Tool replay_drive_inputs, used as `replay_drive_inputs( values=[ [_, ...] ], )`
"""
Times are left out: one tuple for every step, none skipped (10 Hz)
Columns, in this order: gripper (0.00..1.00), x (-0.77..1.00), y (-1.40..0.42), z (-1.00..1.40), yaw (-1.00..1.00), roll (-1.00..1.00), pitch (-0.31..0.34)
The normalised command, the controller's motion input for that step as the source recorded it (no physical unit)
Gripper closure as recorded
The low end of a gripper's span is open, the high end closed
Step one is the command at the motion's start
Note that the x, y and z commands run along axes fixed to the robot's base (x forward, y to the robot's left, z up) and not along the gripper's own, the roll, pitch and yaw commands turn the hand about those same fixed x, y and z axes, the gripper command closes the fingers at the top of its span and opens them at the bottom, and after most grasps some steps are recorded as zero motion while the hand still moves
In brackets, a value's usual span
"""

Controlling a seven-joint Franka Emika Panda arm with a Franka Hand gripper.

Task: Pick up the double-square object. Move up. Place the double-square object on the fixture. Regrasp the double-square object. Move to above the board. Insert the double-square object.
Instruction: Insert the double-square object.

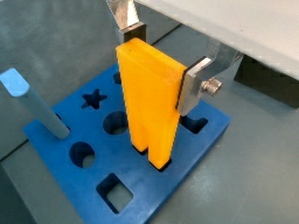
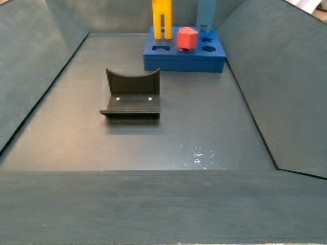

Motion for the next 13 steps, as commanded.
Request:
replay_drive_inputs(
  values=[
    [1.00, 0.07, 0.00, 0.00, -0.03, 0.00, 0.017],
    [1.00, 0.05, 0.00, 0.00, 0.00, 0.00, 0.011],
    [1.00, 0.00, 0.00, -0.03, 0.00, 0.00, 0.000],
    [1.00, 0.00, 0.00, -0.16, 0.00, 0.01, 0.000],
    [1.00, -0.24, -0.11, -0.81, 0.00, 0.21, -0.154],
    [1.00, -0.27, -0.04, -0.77, 0.00, 0.27, -0.133],
    [1.00, -0.23, 0.00, -0.70, 0.00, 0.31, -0.126],
    [1.00, -0.21, 0.00, -0.73, 0.00, 0.30, -0.121],
    [1.00, -0.17, -0.02, -0.81, 0.00, 0.27, -0.104],
    [1.00, -0.14, -0.05, -0.87, 0.00, 0.25, -0.087],
    [1.00, -0.11, -0.11, -0.93, -0.02, 0.22, -0.073],
    [1.00, -0.01, -0.26, -1.00, -0.16, 0.19, -0.051],
    [1.00, 0.00, -0.36, -1.00, -0.23, 0.17, -0.041]
  ],
)
